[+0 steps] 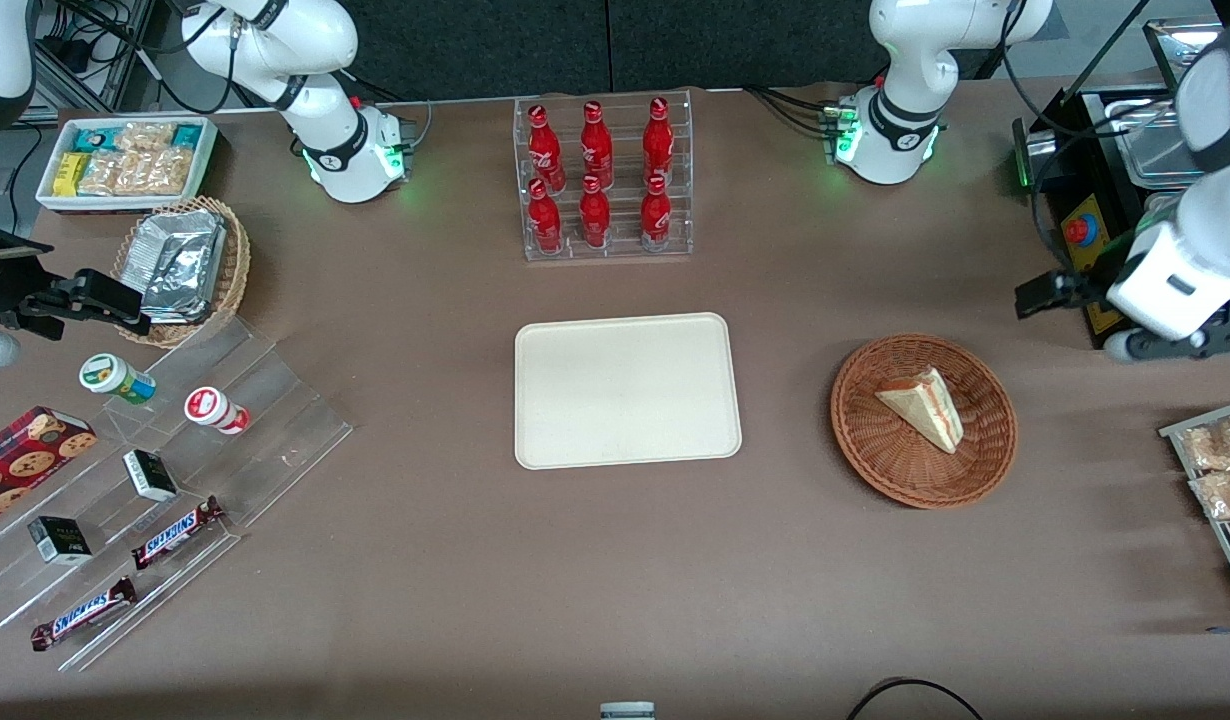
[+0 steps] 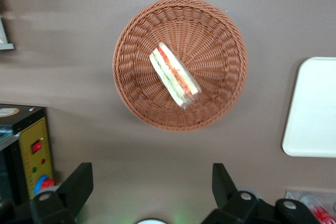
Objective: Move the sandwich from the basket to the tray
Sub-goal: 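Move the left gripper over the wrapped sandwich in the wicker basket, then lower the left gripper and close it on the sandwich's crust edge, then lift the sandwich and carry it with the left gripper over the tray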
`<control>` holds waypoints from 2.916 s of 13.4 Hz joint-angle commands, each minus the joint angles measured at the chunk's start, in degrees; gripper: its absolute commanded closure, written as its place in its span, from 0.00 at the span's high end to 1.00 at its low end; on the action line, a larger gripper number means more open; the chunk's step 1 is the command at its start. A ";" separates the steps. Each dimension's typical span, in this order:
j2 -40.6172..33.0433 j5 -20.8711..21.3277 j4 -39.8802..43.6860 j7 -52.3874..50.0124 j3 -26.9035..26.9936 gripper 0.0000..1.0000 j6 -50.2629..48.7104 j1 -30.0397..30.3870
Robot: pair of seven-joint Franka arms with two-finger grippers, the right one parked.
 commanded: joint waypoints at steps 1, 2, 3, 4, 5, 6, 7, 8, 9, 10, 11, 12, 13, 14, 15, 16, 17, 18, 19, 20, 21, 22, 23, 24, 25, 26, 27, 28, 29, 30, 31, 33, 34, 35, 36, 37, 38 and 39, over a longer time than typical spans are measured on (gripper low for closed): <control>-1.28 0.38 -9.48 -7.69 0.20 1.00 9.81 -0.38; -1.71 0.12 -13.43 -10.16 0.20 1.00 14.99 -0.47; -1.89 -0.32 -16.43 -12.27 0.20 1.00 19.14 -0.39; -1.72 -0.50 -19.07 -14.29 0.63 1.00 23.53 -0.30; -1.46 -0.76 -20.75 -16.84 1.33 1.00 26.79 -0.39; -1.02 -1.28 -22.34 -19.65 1.51 1.00 30.39 -0.39; -0.23 -2.42 -24.18 -22.81 1.52 1.00 34.17 -0.47; 0.21 -3.21 -25.68 -25.97 1.43 1.00 37.60 -0.65; 1.08 -3.48 -26.39 -28.61 1.43 1.00 39.90 -1.09; 2.49 -3.49 -26.39 -30.38 1.43 1.00 40.79 -2.92; 3.72 -3.49 -26.39 -31.88 1.43 1.00 42.10 -3.89; 4.51 -3.49 -26.66 -32.85 1.43 1.00 43.77 -4.51; 5.30 -3.49 -27.01 -33.03 1.43 1.00 44.40 -5.04; 6.18 -3.31 -27.18 -33.03 1.51 1.00 45.36 -5.39; 7.24 -3.31 -27.19 -33.03 1.43 1.00 46.07 -5.66; 8.46 -3.05 -27.27 -33.03 1.51 1.00 46.59 -5.66; 9.43 -2.79 -27.45 -32.86 1.52 1.00 47.21 -5.66; 9.53 -2.52 -27.97 -32.77 1.60 1.00 47.39 -5.40; 9.36 -2.43 -28.15 -32.60 1.78 1.00 47.39 -5.31; 9.53 -2.43 -28.24 -32.59 2.04 1.00 47.39 -5.31; 9.62 -2.43 -28.33 -32.59 2.04 1.00 47.39 -5.31; 9.79 -2.43 -29.02 -32.59 2.13 1.00 47.48 -5.31; 9.79 -2.43 -29.38 -32.68 2.13 1.00 47.83 -5.22; 10.14 -2.43 -29.30 -32.68 2.13 1.00 47.83 -5.22; 10.84 -2.43 -29.29 -32.68 2.04 1.00 47.83 -5.22; 10.94 -2.34 -29.38 -32.68 2.13 1.00 47.83 -5.22; 10.94 -2.34 -29.56 -32.68 2.04 0.99 47.83 -5.22; 11.02 -2.34 -29.91 -32.59 2.04 0.90 47.83 -5.22; 11.03 -2.34 -29.91 -32.77 2.04 0.57 47.48 -5.13; 11.03 -2.43 -29.65 -32.77 2.13 0.26 47.04 -5.05; 11.03 -2.43 -29.39 -32.68 2.13 0.00 46.43 -5.04; 11.03 -2.78 -27.98 -32.77 2.13 0.00 44.50 -5.04; 10.85 -2.70 -26.93 -32.25 2.13 0.00 42.75 -5.04; 10.76 -2.61 -25.62 -31.89 2.13 0.00 40.64 -5.13; 10.33 -2.35 -23.69 -31.89 2.04 0.00 37.40 -5.13; 9.19 -2.34 -21.93 -31.89 2.04 0.00 34.94 -5.39; 7.61 -2.34 -20.00 -31.98 1.87 0.00 31.69 -5.66; 6.73 -2.34 -16.76 -31.98 1.69 0.00 26.96 -5.75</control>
